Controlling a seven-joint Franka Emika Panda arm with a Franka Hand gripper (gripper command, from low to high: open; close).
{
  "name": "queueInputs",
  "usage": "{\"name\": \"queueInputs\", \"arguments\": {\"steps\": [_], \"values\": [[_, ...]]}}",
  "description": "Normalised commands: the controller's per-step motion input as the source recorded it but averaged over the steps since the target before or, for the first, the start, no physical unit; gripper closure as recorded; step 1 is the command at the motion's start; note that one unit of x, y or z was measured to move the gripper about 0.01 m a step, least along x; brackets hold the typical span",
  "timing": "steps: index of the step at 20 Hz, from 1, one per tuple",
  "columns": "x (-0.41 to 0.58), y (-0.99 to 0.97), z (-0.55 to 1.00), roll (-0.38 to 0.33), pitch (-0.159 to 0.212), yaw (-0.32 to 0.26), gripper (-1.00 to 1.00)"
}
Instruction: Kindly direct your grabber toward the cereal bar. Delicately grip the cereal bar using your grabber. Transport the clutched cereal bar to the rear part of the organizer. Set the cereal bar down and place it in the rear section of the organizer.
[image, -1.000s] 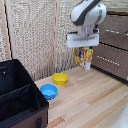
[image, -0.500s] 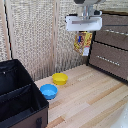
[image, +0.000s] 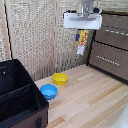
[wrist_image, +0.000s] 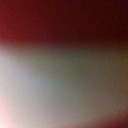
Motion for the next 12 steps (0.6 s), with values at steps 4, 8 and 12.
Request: {"name": "queueInputs", "arguments": {"steps": [4, 8, 12], "values": [[0.229, 0.92, 0.0, -0.01, 0.001, -0.063, 1.0], [0.261, 0.91, 0.0, -0.015, -0.001, -0.073, 1.0], [0.214, 0.87, 0.05, -0.029, -0.012, -0.098, 1.0]]}}
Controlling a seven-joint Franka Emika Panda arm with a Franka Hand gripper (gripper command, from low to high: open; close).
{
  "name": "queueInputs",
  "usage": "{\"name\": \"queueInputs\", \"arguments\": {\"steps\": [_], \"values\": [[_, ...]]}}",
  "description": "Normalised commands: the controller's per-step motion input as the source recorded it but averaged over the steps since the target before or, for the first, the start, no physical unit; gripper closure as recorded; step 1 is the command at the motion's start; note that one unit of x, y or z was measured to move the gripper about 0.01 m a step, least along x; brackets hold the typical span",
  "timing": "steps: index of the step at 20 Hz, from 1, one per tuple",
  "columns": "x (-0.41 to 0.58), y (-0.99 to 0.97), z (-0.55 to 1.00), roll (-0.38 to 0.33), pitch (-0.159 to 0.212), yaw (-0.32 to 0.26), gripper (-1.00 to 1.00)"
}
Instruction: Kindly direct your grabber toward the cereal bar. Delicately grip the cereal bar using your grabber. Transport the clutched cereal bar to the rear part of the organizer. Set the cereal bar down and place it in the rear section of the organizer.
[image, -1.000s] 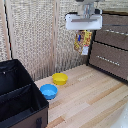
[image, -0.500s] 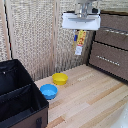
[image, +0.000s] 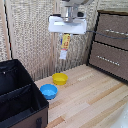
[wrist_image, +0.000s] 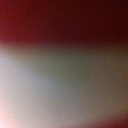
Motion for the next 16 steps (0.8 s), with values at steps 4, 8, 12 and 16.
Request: {"name": "queueInputs", "arguments": {"steps": [4, 8, 12, 16], "values": [[0.047, 0.75, 0.24, -0.051, -0.005, -0.146, 1.0], [0.009, 0.65, 0.47, -0.057, -0.022, -0.174, 1.0], [0.0, 0.66, 0.46, -0.024, -0.021, -0.175, 1.0], [0.0, 0.49, 0.45, -0.009, -0.035, -0.235, 1.0]]}}
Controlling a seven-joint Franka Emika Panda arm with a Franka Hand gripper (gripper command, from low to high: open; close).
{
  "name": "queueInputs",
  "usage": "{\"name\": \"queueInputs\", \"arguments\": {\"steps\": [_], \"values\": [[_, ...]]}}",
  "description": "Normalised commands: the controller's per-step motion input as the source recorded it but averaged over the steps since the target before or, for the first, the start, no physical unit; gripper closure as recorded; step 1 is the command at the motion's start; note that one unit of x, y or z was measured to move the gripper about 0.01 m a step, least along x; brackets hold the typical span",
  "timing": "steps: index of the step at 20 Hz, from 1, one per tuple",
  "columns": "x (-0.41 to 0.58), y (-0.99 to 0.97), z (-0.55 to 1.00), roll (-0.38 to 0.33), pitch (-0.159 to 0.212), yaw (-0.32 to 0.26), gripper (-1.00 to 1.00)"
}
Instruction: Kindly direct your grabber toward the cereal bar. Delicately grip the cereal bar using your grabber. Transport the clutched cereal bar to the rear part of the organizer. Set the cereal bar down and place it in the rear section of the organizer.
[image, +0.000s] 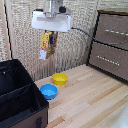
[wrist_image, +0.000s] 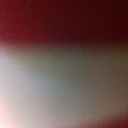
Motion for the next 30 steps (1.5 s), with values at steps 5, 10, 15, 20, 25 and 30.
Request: {"name": "queueInputs", "arguments": {"steps": [5, 10, 15, 20, 25, 30], "values": [[0.0, 0.44, 0.43, 0.0, -0.032, -0.25, 1.0], [0.0, 0.5, 0.43, 0.0, -0.016, -0.221, 1.0], [0.169, 0.82, 0.4, 0.0, 0.003, -0.084, 1.0], [0.231, 0.89, 0.38, -0.005, 0.028, -0.038, 1.0], [0.27, 0.89, 0.32, -0.005, 0.046, -0.027, 1.0], [0.377, 0.83, 0.1, -0.025, 0.07, -0.02, 1.0]]}}
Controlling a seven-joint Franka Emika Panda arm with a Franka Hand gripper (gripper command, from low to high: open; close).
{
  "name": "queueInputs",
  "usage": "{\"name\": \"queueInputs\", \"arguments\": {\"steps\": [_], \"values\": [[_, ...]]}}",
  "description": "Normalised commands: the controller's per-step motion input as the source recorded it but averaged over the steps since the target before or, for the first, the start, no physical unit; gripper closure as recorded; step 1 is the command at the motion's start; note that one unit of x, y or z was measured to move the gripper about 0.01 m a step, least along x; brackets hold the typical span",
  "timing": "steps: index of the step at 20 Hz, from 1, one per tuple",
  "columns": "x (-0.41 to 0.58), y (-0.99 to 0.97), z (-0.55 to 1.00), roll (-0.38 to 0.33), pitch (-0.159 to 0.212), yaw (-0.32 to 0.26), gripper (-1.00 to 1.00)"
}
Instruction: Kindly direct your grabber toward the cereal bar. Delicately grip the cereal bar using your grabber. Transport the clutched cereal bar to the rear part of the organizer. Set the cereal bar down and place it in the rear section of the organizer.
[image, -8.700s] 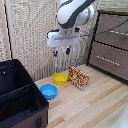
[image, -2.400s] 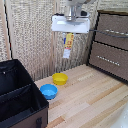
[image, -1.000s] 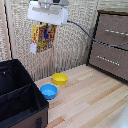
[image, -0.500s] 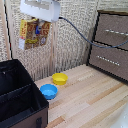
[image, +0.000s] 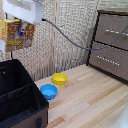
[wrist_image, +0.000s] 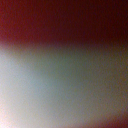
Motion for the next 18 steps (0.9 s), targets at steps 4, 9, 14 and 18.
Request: {"name": "queueInputs", "arguments": {"steps": [4, 9, 14, 18], "values": [[0.425, 0.66, -0.17, -0.083, 0.097, -0.033, 1.0], [0.415, 0.61, -0.43, -0.124, 0.094, -0.047, 1.0], [0.255, 0.56, -0.5, -0.196, 0.106, -0.073, 1.0], [0.245, 0.44, -0.31, -0.219, 0.058, -0.095, -1.0]]}}
